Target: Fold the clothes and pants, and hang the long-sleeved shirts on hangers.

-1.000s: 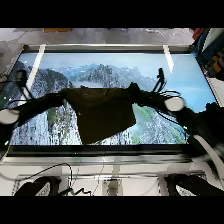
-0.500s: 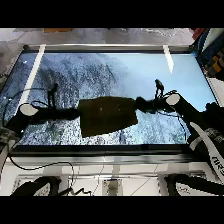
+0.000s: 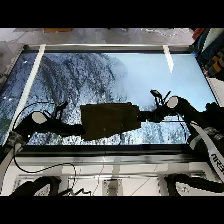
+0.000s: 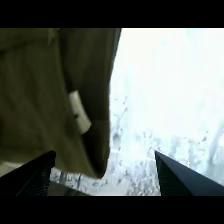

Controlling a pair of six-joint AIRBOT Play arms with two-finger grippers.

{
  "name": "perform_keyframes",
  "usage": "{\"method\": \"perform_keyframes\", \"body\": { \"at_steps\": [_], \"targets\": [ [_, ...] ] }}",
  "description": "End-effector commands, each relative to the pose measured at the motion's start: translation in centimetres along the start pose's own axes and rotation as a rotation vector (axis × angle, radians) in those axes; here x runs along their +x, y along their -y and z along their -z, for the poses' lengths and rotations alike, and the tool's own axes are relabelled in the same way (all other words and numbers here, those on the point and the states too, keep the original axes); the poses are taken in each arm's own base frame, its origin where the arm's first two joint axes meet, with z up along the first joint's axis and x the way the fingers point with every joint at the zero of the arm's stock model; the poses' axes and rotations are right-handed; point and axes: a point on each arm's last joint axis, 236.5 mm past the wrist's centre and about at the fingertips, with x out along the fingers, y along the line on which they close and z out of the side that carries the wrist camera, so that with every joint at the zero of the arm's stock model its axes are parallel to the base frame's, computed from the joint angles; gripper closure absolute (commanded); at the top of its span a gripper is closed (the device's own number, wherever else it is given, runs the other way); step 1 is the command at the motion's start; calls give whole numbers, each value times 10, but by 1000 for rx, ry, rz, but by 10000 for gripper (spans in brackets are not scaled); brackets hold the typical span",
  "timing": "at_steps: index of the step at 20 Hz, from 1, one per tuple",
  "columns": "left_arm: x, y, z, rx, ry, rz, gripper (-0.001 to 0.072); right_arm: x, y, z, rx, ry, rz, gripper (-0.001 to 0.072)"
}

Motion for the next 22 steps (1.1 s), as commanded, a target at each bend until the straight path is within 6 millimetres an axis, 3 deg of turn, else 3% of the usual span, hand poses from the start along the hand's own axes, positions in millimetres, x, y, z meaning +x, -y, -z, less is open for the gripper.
{"method": "perform_keyframes", "body": {
  "at_steps": [1,4,6,9,13,16,17,18,19,20,22],
  "targets": [
    [2,-4,-8,-4,39,-17,6,8,6,-21,104,15,-46,15],
    [2,-4,-8,-3,39,-18,6,10,-3,-30,194,-68,-249,16],
    [2,-4,-8,-3,39,-17,7,11,-8,-23,170,-155,-374,16],
    [2,-4,-9,-3,40,-18,7,29,-13,-11,149,-222,-460,17],
    [1,-6,-13,-3,60,-24,7,46,-48,-19,71,-183,-596,19],
    [1,-9,-24,-4,104,-38,7,64,-70,-26,-15,-124,-578,47],
    [2,-12,-27,-6,116,-44,7,71,-75,-29,-39,-104,-556,111],
    [4,-15,-30,-8,122,-50,7,78,-81,-31,-57,-85,-535,268],
    [7,-17,-31,-14,122,-54,8,82,-87,-33,-95,-65,-521,499],
    [10,-20,-32,-20,118,-57,8,82,-93,-36,-126,-51,-518,665],
    [11,-23,-38,37,132,-69,7,70,-104,-48,-171,-18,-523,667]
  ]
}}
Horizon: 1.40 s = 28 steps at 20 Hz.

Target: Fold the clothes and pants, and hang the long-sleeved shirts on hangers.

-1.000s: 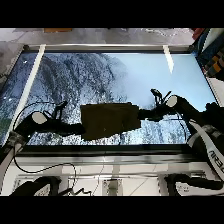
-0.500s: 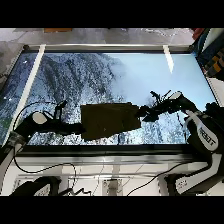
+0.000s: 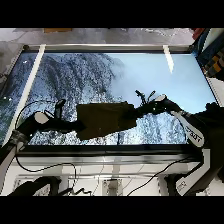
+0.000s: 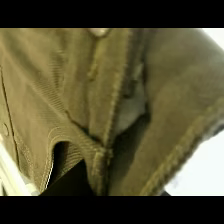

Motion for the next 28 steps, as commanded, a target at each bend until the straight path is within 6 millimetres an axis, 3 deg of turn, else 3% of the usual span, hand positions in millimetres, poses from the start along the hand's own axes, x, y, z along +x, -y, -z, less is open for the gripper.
{"method": "perform_keyframes", "body": {
  "at_steps": [1,3,5,7,9,11,13,15,17,20,22,24,26,27,28],
  "targets": [
    [-1,-5,-17,86,47,-16,7,-7,-25,-27,-123,68,15,667],
    [-19,5,-42,134,96,-11,8,-43,-44,-50,-160,151,52,668],
    [-49,18,-77,207,170,-30,10,-98,-60,-71,-187,255,138,668],
    [-88,37,-113,274,279,-40,10,-173,-67,-76,-162,360,274,668],
    [-120,56,-136,318,372,-40,9,-256,-71,-63,-87,476,411,668],
    [-143,68,-146,345,431,-40,9,-341,-77,-35,-5,616,553,668],
    [-152,73,-147,355,454,-38,9,-420,-83,8,44,749,729,668],
    [-154,74,-146,356,457,-38,9,-486,-83,66,127,852,938,667],
    [-154,74,-146,356,457,-38,9,-535,-74,138,302,906,1152,668],
    [-154,74,-146,356,457,-38,9,-573,-61,247,679,918,1368,667],
    [-153,74,-146,357,456,-37,9,-575,-58,298,993,1005,1353,667],
    [-153,74,-146,357,457,-37,9,-577,-57,323,1108,1024,1360,666],
    [-153,74,-146,357,457,-37,9,-581,-57,329,1165,1084,1342,663],
    [-153,74,-146,357,457,-37,9,-584,-57,329,1170,1107,1346,599],
    [-153,74,-146,357,457,-37,9,-585,-57,330,1173,1107,1351,405]
  ]
}}
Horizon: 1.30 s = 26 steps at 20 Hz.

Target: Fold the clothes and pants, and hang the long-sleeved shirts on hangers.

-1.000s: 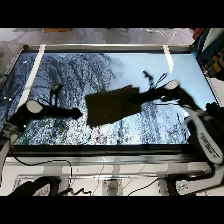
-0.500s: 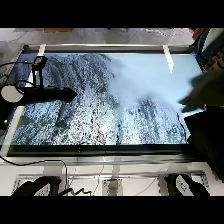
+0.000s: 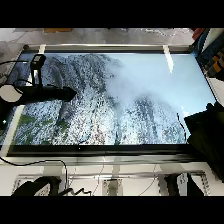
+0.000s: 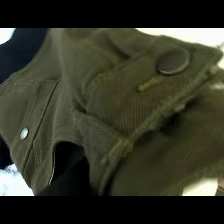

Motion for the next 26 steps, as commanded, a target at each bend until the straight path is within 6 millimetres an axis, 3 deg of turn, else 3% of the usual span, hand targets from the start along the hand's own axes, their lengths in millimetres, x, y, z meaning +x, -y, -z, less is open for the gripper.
{"method": "perform_keyframes", "body": {
  "at_steps": [1,2,5,6,7,8,10,12,16,19,21,24,26],
  "targets": [
    [0,0,-1,1,2,-1,9,-2,23,2,105,-2,71,202],
    [0,0,0,0,1,0,9,-1,23,-2,104,14,70,61],
    [0,0,-1,0,2,-1,9,4,20,-3,102,2,62,45],
    [0,0,0,0,1,0,9,6,15,-3,100,-4,41,102],
    [0,0,-1,1,2,-1,9,9,-1,-4,97,-14,-26,408],
    [0,0,-1,0,2,-1,9,9,-26,-5,61,-14,-130,650],
    [0,0,-1,0,2,-1,9,0,-82,-5,-116,13,-356,667],
    [0,0,0,0,1,0,9,-15,-124,0,-256,40,-500,667],
    [0,0,0,0,1,-1,9,-44,-189,38,-522,16,-681,668],
    [1,0,0,-1,-1,0,9,-59,-224,73,-724,-2,-750,668],
    [1,0,0,-1,-1,0,9,-59,-241,97,-858,-20,-756,668],
    [1,0,0,-1,-1,0,9,-40,-255,126,-1011,-53,-690,668],
    [1,0,0,-1,-1,0,9,-17,-262,130,-984,-99,-600,667]
  ]
}}
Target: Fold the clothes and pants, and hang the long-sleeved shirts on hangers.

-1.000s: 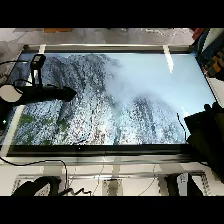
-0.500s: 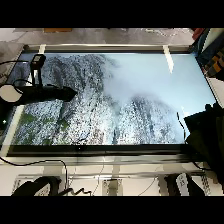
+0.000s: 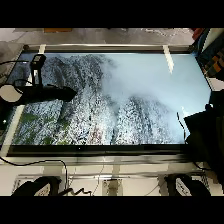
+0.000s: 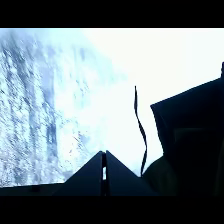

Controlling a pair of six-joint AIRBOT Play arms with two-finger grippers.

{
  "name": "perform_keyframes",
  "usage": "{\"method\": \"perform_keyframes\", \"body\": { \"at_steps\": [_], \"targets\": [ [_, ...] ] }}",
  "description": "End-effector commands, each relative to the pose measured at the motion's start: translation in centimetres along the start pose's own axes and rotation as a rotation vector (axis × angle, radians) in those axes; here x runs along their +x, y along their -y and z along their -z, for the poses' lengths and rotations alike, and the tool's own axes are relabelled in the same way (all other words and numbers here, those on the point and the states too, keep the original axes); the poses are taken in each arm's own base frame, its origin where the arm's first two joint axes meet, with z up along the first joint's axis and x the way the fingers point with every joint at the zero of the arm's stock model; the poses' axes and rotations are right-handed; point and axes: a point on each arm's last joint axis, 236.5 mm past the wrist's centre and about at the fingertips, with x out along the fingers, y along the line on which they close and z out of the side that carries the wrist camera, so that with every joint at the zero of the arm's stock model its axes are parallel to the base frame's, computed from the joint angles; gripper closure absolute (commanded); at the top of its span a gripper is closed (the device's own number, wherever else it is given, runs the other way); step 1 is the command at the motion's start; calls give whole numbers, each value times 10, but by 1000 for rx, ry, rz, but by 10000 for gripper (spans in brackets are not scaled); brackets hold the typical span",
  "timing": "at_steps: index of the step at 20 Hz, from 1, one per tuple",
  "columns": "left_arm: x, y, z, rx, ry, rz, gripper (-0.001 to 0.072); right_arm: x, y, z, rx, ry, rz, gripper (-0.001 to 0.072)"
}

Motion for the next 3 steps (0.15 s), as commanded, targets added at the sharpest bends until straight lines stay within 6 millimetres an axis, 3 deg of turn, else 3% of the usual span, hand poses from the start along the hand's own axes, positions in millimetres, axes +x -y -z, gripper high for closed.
{"method": "perform_keyframes", "body": {
  "at_steps": [1,3],
  "targets": [
    [0,0,0,0,0,0,9,38,-2,6,-15,-107,71,667],
    [0,0,0,0,0,0,9,57,-12,8,-13,-157,32,667]
  ]
}}
